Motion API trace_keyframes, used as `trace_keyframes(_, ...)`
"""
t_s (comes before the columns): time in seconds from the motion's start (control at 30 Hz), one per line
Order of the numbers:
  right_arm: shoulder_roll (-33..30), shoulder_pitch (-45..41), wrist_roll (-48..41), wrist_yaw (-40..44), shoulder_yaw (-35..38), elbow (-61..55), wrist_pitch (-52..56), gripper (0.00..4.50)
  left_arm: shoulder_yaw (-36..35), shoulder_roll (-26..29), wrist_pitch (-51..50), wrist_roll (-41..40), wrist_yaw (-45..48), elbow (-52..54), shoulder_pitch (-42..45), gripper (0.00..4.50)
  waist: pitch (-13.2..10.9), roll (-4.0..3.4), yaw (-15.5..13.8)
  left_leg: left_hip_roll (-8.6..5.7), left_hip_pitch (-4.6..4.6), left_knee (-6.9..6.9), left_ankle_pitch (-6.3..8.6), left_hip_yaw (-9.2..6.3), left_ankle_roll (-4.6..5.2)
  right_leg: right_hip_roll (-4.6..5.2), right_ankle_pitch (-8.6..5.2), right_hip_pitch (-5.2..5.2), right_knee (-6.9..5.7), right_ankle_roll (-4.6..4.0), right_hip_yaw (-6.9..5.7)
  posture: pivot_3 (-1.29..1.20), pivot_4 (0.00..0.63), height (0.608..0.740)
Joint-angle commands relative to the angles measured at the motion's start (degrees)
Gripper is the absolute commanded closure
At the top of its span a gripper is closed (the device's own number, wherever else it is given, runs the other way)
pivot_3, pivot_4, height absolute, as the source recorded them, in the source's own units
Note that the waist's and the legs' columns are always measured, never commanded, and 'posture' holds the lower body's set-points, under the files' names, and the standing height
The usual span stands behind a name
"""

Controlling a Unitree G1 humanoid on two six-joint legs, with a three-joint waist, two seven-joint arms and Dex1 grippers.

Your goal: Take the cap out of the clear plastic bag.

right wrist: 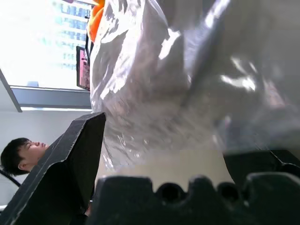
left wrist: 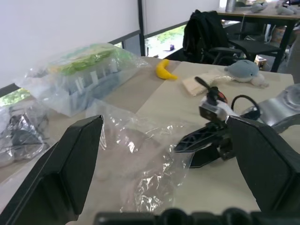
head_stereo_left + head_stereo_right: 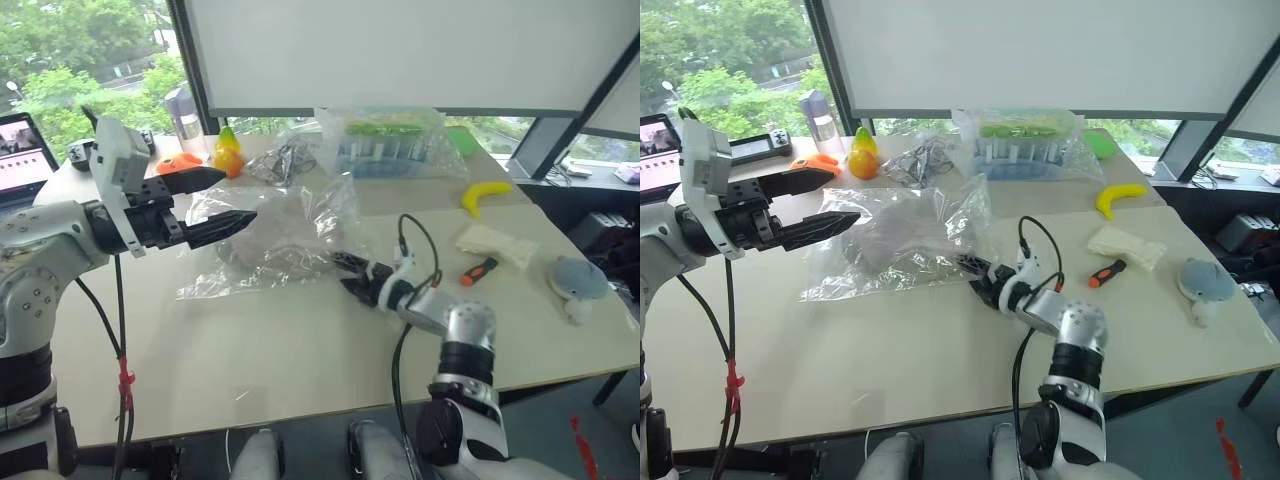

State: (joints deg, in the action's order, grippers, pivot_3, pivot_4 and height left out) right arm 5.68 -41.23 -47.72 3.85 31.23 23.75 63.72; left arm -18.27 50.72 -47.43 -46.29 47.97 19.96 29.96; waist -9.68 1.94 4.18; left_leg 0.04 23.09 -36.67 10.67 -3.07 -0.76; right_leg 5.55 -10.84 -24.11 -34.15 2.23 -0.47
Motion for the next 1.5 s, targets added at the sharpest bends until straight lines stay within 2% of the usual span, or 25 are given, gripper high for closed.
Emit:
trace_keyframes(0.03, 6.58, -8.75, 3.76, 1.96, -4.23, 12.40, -10.18, 0.04, -2.47, 1.13, -0.06, -1.03, -1.44, 3.01, -0.70, 0.00, 0.02, 0.04, 0.21, 0.06, 0.00, 0.00, -0.30, 0.01, 0.50, -0.15, 0.34, -0.01, 0.00, -0.33, 0.08, 0.00, 0.150, 0.740)
trace_keyframes(0.3, 5.31, -16.88, 10.44, 9.30, -9.25, 35.63, -26.14, 0.04, -2.90, 1.35, -0.64, -1.67, -4.47, 4.83, -2.03, 0.00, 0.04, 0.09, 0.34, 0.64, -0.39, 0.80, -0.27, 0.20, 0.54, -1.36, 0.68, -0.20, -0.24, -0.73, 1.01, 0.00, 0.150, 0.740)
trace_keyframes(0.33, 5.15, -17.15, 11.46, 9.70, -9.74, 37.59, -27.91, 0.55, -2.85, 1.28, -0.68, -1.63, -4.76, 4.92, -2.08, 0.00, 0.04, 0.09, 0.33, 0.69, -0.47, 0.85, -0.25, 0.22, 0.57, -1.44, 0.66, -0.19, -0.29, -0.77, 1.04, 0.00, 0.150, 0.740)
trace_keyframes(0.37, 4.98, -17.41, 12.19, 10.31, -10.01, 39.31, -29.29, 0.69, -2.82, 1.21, -0.74, -1.61, -5.02, 4.95, -2.10, 0.00, 0.04, 0.09, 0.33, 0.76, -0.57, 0.87, -0.22, 0.24, 0.60, -1.53, 0.61, -0.16, -0.35, -0.85, 1.08, 0.00, 0.150, 0.740)
trace_keyframes(0.6, 4.49, -18.41, 15.31, 12.69, -10.99, 44.22, -33.38, 3.14, -1.98, 0.83, -0.37, -0.97, -6.36, 5.02, -2.44, 0.00, 0.04, 0.08, 0.05, 0.91, -0.94, 0.88, -0.20, 0.19, 0.59, -1.85, 0.15, -0.04, -0.74, -1.62, 1.33, 0.00, 0.150, 0.740)
trace_keyframes(0.63, 4.26, -18.40, 15.51, 13.15, -11.13, 44.21, -33.41, 3.32, -1.87, 0.77, -0.32, -0.90, -6.52, 4.91, -2.35, 0.00, 0.03, 0.07, -0.03, 0.95, -1.00, 0.88, -0.19, 0.15, 0.58, -1.94, 0.11, 0.02, -0.73, -1.67, 1.35, 0.00, 0.150, 0.740)
trace_keyframes(0.73, 3.02, -18.36, 16.58, 15.51, -12.37, 43.37, -32.88, 4.33, -1.63, 0.64, -0.17, -0.79, -6.78, 4.61, -2.21, 0.00, 0.11, 0.19, -0.08, 1.06, -1.05, 0.88, -0.19, 0.06, 0.57, -2.12, 0.05, 0.07, -0.75, -1.77, 1.36, 0.00, 0.150, 0.740)
trace_keyframes(0.8, 1.58, -18.21, 18.41, 20.10, -15.25, 41.14, -31.28, 4.43, -1.58, 0.53, -0.05, -0.80, -6.88, 4.52, -2.35, 0.00, 0.10, 0.18, -0.08, 1.06, -1.07, 0.88, -0.19, 0.06, 0.57, -2.12, 0.03, 0.07, -0.74, -1.79, 1.38, 0.00, 0.150, 0.740)
trace_keyframes(0.9, -3.31, -15.85, 21.91, 33.02, -24.82, 29.59, -25.54, 4.43, -1.80, 0.47, -0.19, -1.05, -7.06, 4.89, -2.84, 0.00, 0.06, 0.12, -0.07, 1.06, -0.97, 0.88, -0.19, 0.06, 0.56, -2.12, 0.03, -0.05, -0.74, -1.79, 1.38, 0.00, 0.150, 0.740)
trace_keyframes(0.97, -8.99, -12.59, 20.80, 40.96, -30.57, 16.32, -19.01, 4.43, -1.88, 0.96, 0.07, -0.33, -6.95, 5.01, -3.67, 0.00, -0.02, 0.09, -0.19, 1.04, -0.81, 0.88, -0.19, 0.06, 0.56, -2.12, 0.03, -0.18, -0.80, -1.80, 1.38, 0.00, 0.150, 0.740)
trace_keyframes(1.0, -12.13, -11.05, 20.51, 44.45, -33.20, 10.47, -16.68, 4.43, -1.83, 1.20, 0.39, 0.10, -6.70, 5.00, -4.10, 0.00, -0.23, -0.18, -0.51, 1.02, -0.70, 0.87, -0.18, 0.05, 0.56, -2.11, 0.03, -0.25, -0.81, -1.80, 1.39, 0.00, 0.150, 0.740)
trace_keyframes(1.07, -19.07, -8.63, 22.52, 50.02, -38.74, 1.77, -16.11, 4.43, -1.75, 1.16, 1.10, 0.59, -6.35, 4.78, -4.70, 0.00, -0.40, -0.46, -1.35, 0.82, -0.25, 0.85, -0.13, -0.03, 0.46, -2.06, -0.01, -0.66, -0.95, -1.67, 1.51, 0.00, 0.150, 0.740)
trace_keyframes(1.17, -28.81, -9.74, 30.47, 53.11, -43.37, 0.39, -24.60, 4.43, -0.57, 0.02, 1.98, 1.38, -6.78, 4.20, -4.54, 0.00, -0.47, -0.48, -1.73, 0.84, 0.52, 0.84, -0.06, -0.01, 0.32, -2.11, 0.11, -1.42, -0.99, -1.38, 1.53, 0.00, 0.150, 0.740)
trace_keyframes(1.27, -35.42, -14.00, 39.94, 51.95, -45.45, 7.02, -42.84, 4.43, 1.04, -1.57, 2.26, 1.43, -7.11, 4.03, -3.42, 0.00, -0.59, -0.44, -1.67, 0.84, 0.69, 0.82, 0.09, 0.12, 0.08, -2.11, 0.08, -1.62, -0.96, -1.36, 1.65, 0.00, 0.150, 0.740)
trace_keyframes(1.33, -36.29, -16.83, 42.18, 51.00, -44.94, 11.26, -50.52, 4.43, 1.90, -2.20, 2.49, 1.69, -7.08, 3.69, -2.89, 0.00, -0.80, -0.36, -1.53, 0.82, 0.71, 0.79, 0.10, 0.25, 0.05, -2.10, 0.04, -1.65, -0.92, -1.23, 1.79, 0.00, 0.150, 0.740)
trace_keyframes(1.4, -37.27, -18.82, 47.10, 50.28, -47.11, 15.23, -64.12, 4.43, 2.96, -3.04, 2.69, 1.89, -7.06, 3.18, -2.24, 0.00, -0.92, -0.24, -1.32, 0.83, 0.68, 0.78, 0.09, 0.31, 0.03, -2.13, 0.08, -1.65, -0.92, -1.17, 1.88, 0.00, 0.150, 0.740)
trace_keyframes(1.5, -37.25, -21.85, 56.55, 44.29, -51.64, 24.05, -82.05, 4.43, 4.41, -4.12, 2.97, 2.26, -6.61, 2.53, -1.38, 0.00, -0.95, -0.21, -1.05, 0.84, 0.66, 0.78, 0.08, 0.33, 0.02, -2.15, 0.09, -1.65, -0.94, -1.17, 1.91, 0.00, 0.150, 0.740)
